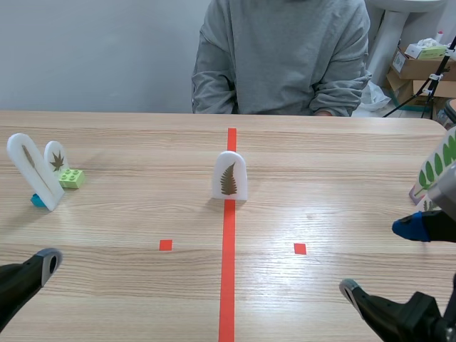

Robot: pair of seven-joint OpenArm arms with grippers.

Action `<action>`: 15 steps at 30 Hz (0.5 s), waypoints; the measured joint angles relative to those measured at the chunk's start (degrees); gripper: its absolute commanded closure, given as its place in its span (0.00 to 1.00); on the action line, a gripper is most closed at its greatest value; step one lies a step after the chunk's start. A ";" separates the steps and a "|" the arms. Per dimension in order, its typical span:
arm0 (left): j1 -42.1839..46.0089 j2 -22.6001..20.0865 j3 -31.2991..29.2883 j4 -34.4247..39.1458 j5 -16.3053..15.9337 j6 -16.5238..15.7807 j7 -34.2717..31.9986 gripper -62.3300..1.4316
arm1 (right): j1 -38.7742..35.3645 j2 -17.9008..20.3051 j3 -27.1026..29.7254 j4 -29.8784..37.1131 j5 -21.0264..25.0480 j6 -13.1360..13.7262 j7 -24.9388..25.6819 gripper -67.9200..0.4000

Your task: Do the leaf sorting experiment

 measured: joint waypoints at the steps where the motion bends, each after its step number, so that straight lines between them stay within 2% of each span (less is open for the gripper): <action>1: 0.00 0.00 0.00 0.00 0.68 -0.02 0.02 0.04 | 0.00 0.00 0.00 0.00 0.00 0.00 -0.02 0.13; 15: -0.31 -0.04 0.00 -0.11 0.68 0.00 0.24 0.04 | 0.00 0.00 0.00 0.00 0.00 0.00 -1.09 0.13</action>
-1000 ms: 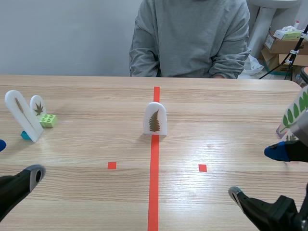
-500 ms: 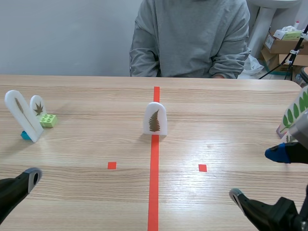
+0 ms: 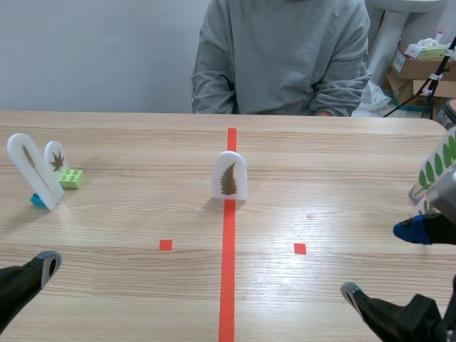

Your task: Do the leaf sorting experiment

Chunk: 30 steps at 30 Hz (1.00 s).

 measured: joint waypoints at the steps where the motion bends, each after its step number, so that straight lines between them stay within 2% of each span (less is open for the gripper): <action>1: -0.02 0.00 0.00 0.00 0.00 0.00 0.00 0.04 | 0.00 0.00 0.00 0.00 0.00 0.00 0.02 0.13; 8: -0.02 0.00 0.00 0.00 0.00 0.00 0.04 0.04 | 0.02 0.00 0.00 0.00 -0.28 0.00 -1.14 0.13; 10: -0.02 0.00 0.00 0.00 0.00 0.00 0.04 0.04 | 0.50 0.00 0.00 -0.02 -3.32 -0.61 -1.05 0.13; 12: -0.02 0.00 0.00 0.00 0.00 0.00 0.04 0.04 | 3.04 0.00 0.00 -0.92 -6.78 -1.86 -1.14 0.13; 15: -0.02 0.00 0.00 0.00 0.00 -0.02 0.02 0.04 | 10.27 0.02 -0.04 -5.42 -7.02 -1.99 -1.18 0.13; 18: -0.02 -0.02 0.00 -0.07 0.00 0.00 0.09 0.04 | 18.40 2.08 -2.47 -13.29 -6.71 -2.01 -1.05 0.13; 22: -0.68 -0.02 0.00 -0.11 0.00 -0.02 0.07 0.04 | 31.58 5.60 -10.88 -28.55 -6.95 -1.99 -0.83 0.13; 26: -0.79 -0.02 0.00 -0.11 0.02 0.00 0.04 0.04 | 46.38 6.05 -20.22 -43.01 -6.99 -1.99 -0.31 0.13; 30: -1.42 -0.02 0.00 -0.11 0.00 0.00 0.02 0.04 | 60.04 5.33 -29.86 -52.26 -6.97 -1.99 1.36 0.13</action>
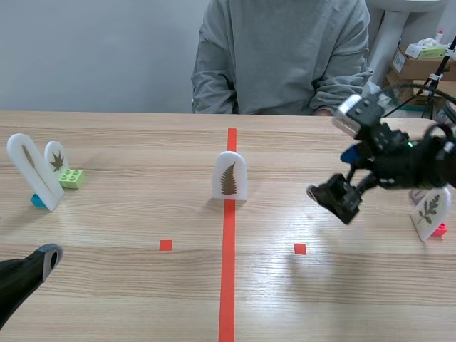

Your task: Do the leaf sorting experiment

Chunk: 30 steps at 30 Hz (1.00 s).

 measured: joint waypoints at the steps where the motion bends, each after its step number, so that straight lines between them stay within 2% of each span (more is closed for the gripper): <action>1: -0.20 0.00 0.00 0.00 0.00 0.00 -0.04 0.04 | 2.93 -0.55 -2.16 -1.60 -0.02 0.00 0.07 0.13; 5: -0.33 0.00 0.00 0.00 0.00 0.00 -0.17 0.04 | 11.98 -4.44 -9.31 -8.28 -0.68 -0.04 2.32 0.13; 7: -0.33 0.00 0.00 0.00 -0.02 0.00 -0.22 0.04 | 14.80 -7.21 -12.41 -12.24 -2.99 -0.07 3.54 0.13; 11: -0.33 0.00 0.00 0.00 0.00 0.00 -0.20 0.04 | 17.35 -13.62 -17.29 -20.31 -6.62 -2.95 6.01 0.13; 15: -0.35 0.00 0.00 0.00 0.00 0.00 -0.22 0.04 | 17.42 -18.10 -18.29 -25.73 -8.20 -4.66 9.77 0.14; 17: -0.35 0.00 0.00 0.00 0.00 0.00 -0.22 0.04 | 17.40 -19.10 -18.18 -27.65 -9.62 -6.43 12.28 0.16; 19: -0.35 0.00 0.00 0.00 0.00 0.00 -0.22 0.04 | 17.42 -19.32 -18.03 -29.31 -10.71 -6.54 14.69 0.16; 21: -0.35 0.00 0.00 0.00 0.00 0.00 -0.22 0.04 | 17.42 -19.58 -17.81 -30.71 -11.74 -6.58 14.78 0.17; 26: -0.33 0.00 0.00 0.00 0.00 0.00 -0.20 0.04 | 17.11 -19.61 -17.81 -31.47 -12.37 -6.49 15.15 0.39; 30: -0.35 0.00 0.00 0.00 0.00 0.00 -0.20 0.04 | 17.11 -19.58 -17.81 -31.43 -12.66 -6.49 15.96 0.41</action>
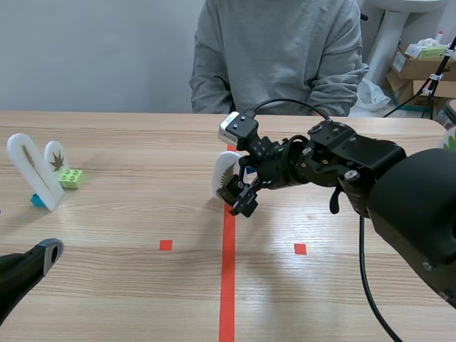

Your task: Do the leaf sorting experiment

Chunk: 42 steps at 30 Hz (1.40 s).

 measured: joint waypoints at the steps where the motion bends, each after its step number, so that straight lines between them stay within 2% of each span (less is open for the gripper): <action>1: 0.00 0.00 0.00 0.00 0.00 0.00 0.00 0.04 | 0.00 0.00 0.00 0.00 -0.57 0.04 0.07 0.42; 3: 0.00 0.00 0.00 0.00 0.00 0.00 0.00 0.04 | 0.00 0.00 0.00 0.02 -1.73 0.17 0.83 0.42; 9: 0.02 0.00 0.00 0.00 0.00 0.00 0.00 0.04 | 0.00 0.00 0.00 0.07 -2.78 0.31 1.79 0.56; 15: 0.02 0.00 0.00 0.00 0.00 0.00 0.00 0.04 | 0.00 0.00 0.00 0.07 -2.89 0.31 3.91 0.78; 17: 0.02 0.00 0.00 0.00 0.00 0.00 0.00 0.04 | 0.00 0.00 0.00 0.07 -2.89 0.28 4.04 0.83; 23: 0.02 0.00 0.00 0.00 0.00 0.00 0.00 0.04 | 0.00 0.00 0.00 0.07 -2.89 0.31 4.02 0.92; 28: 0.02 0.00 0.00 0.00 0.00 0.00 0.00 0.04 | 0.00 0.39 0.00 0.52 -2.69 0.31 3.23 0.94; 30: 0.02 0.00 0.00 0.00 0.00 0.00 0.00 0.04 | -0.02 1.25 0.00 1.92 -0.48 0.42 0.66 0.94; 33: 0.00 0.00 0.00 0.00 0.00 0.00 -0.02 0.04 | -1.07 4.46 0.50 6.43 6.71 -2.05 -3.96 0.94; 36: 0.02 0.00 0.00 0.00 0.00 0.00 -0.02 0.04 | -3.98 9.40 3.45 13.27 11.58 -4.61 -8.50 0.94; 40: 0.02 0.00 0.00 0.00 -0.02 0.00 -0.02 0.04 | -10.19 16.22 8.81 23.50 17.00 -5.05 -14.08 0.94; 42: 0.00 0.00 0.00 0.00 -0.04 0.00 -0.02 0.04 | -14.12 18.67 11.30 28.59 18.86 -6.75 -15.78 0.94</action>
